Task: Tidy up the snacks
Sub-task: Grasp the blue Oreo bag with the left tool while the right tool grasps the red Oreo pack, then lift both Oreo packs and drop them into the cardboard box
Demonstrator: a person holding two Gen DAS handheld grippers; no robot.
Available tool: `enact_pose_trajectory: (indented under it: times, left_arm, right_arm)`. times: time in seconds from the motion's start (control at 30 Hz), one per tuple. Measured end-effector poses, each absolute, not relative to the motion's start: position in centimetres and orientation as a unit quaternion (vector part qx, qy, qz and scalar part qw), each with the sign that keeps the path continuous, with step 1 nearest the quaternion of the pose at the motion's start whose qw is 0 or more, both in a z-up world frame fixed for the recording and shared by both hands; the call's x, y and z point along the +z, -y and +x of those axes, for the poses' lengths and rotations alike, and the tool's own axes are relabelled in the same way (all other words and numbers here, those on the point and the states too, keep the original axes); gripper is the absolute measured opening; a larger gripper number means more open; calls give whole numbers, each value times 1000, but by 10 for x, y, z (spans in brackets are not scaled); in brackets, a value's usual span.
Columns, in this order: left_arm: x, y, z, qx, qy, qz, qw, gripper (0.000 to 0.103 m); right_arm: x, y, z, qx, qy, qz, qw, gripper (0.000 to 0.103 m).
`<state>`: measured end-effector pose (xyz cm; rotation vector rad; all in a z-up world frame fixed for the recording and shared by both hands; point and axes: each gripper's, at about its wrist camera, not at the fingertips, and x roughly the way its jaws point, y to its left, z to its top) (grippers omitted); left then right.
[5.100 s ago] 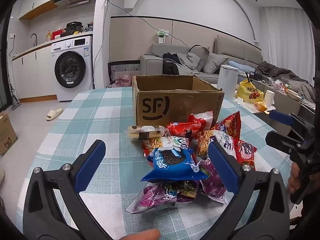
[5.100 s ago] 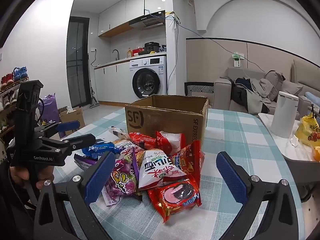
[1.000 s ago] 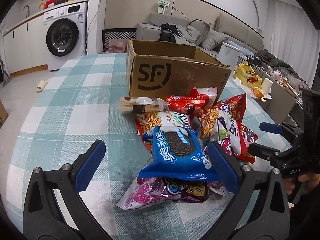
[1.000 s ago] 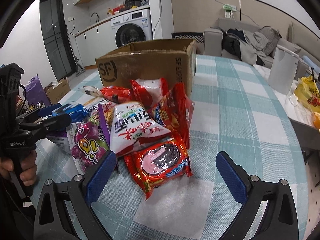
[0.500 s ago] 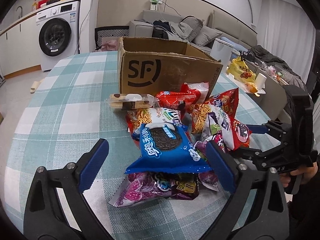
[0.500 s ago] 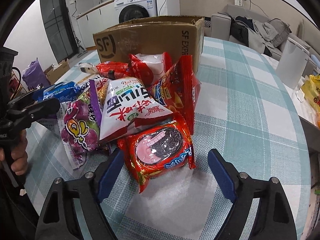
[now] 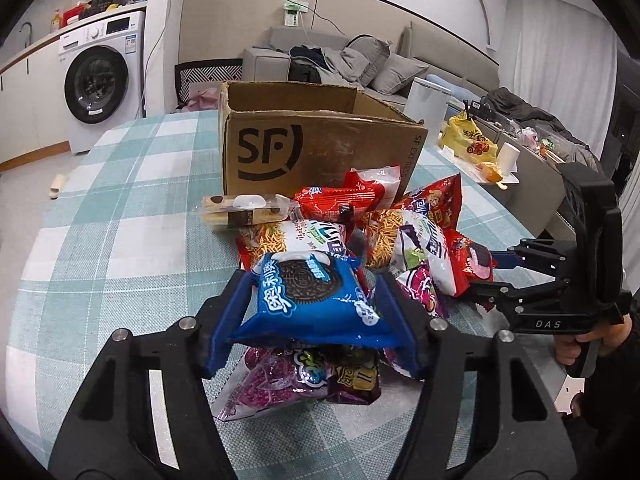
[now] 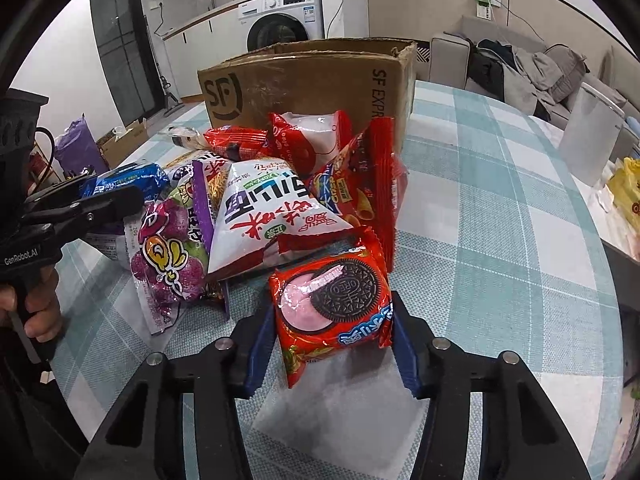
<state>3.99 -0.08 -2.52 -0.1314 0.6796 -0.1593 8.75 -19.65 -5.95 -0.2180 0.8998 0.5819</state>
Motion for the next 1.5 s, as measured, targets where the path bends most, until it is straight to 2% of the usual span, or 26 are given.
enact_pose_trajectory:
  times: [0.03,0.57,1.5]
  left_arm:
    - [-25,1,39,-81,-332,-64,938,49]
    - [-8,-4,23,-89,-302,-71,947,43]
    - [38,-10,33,-69,-247,-79,963,42]
  right_arm:
    - [-59,199,86,274,-426,-102,856,51]
    - [-37,223,71,264,-388,-71,880,50]
    - [17,204,78,292,-323,-35,899,50]
